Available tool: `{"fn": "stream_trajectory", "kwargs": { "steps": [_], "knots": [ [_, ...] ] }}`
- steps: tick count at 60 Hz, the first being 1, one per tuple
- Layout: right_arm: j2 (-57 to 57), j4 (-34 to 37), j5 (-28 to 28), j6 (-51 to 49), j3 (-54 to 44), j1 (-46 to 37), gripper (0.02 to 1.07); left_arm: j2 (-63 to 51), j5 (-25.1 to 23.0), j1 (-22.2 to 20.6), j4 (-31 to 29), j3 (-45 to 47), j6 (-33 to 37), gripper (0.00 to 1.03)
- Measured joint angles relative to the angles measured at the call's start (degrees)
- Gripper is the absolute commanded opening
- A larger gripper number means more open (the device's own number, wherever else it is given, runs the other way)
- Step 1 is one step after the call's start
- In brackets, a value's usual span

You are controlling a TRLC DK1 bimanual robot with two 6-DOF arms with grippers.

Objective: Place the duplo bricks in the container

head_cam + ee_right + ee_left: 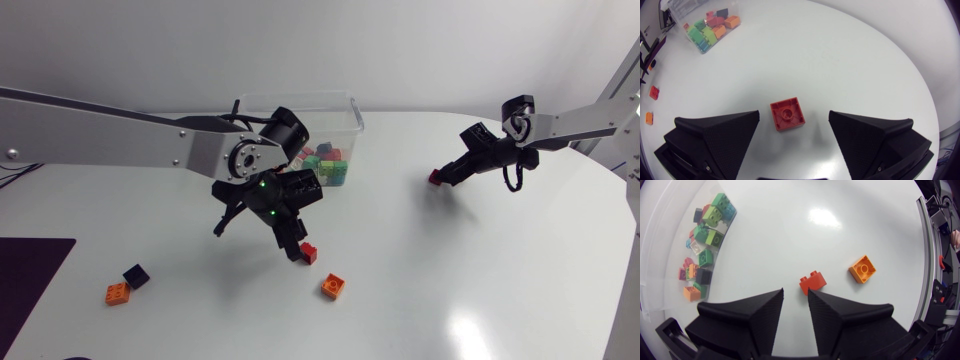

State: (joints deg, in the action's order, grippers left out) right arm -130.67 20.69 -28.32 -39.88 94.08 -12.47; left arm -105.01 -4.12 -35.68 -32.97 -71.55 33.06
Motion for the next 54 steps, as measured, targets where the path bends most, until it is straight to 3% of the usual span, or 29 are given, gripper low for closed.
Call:
{"fn": "stream_trajectory", "kwargs": {
  "steps": [7, 8, 12, 17, 19, 29, 37, 54],
  "knots": [
    [-1.64, 0.66, -0.04, -1.01, 0.66, 0.0, 0.94, 0.0, -0.02, -0.11, 0.02, 1.07, 1.01, 0.37],
    [-1.77, 0.72, -0.04, -1.2, 0.66, 0.0, 0.94, 0.0, -0.02, -0.11, 0.02, 1.27, 1.46, 0.41],
    [-2.08, 0.79, -0.04, -1.84, 0.81, 0.04, 0.92, -0.02, -0.02, -0.11, -0.02, 1.97, 3.28, 0.76],
    [-2.23, 0.79, -0.04, -2.69, 0.85, 0.15, 0.83, -0.02, -0.09, -0.11, -0.02, 2.67, 7.06, 0.96],
    [-2.36, 0.79, -0.07, -2.91, 0.9, 0.17, 0.81, -0.02, -0.33, -0.11, 0.0, 2.91, 8.41, 0.97],
    [-3.87, 0.79, -0.42, -3.74, 2.14, 0.83, 0.37, -0.17, -3.5, -0.13, 0.09, 3.78, 16.26, 0.98],
    [-3.96, 0.79, -0.42, -3.91, 2.36, 1.51, 0.36, -0.57, -6.23, -0.24, 1.86, 4.02, 21.75, 0.98],
    [-2.19, 1.44, -0.9, -7.28, -0.35, 1.46, 0.35, -3.37, -6.84, -0.55, 5.07, 4.0, 31.63, 0.98]
  ]
}}
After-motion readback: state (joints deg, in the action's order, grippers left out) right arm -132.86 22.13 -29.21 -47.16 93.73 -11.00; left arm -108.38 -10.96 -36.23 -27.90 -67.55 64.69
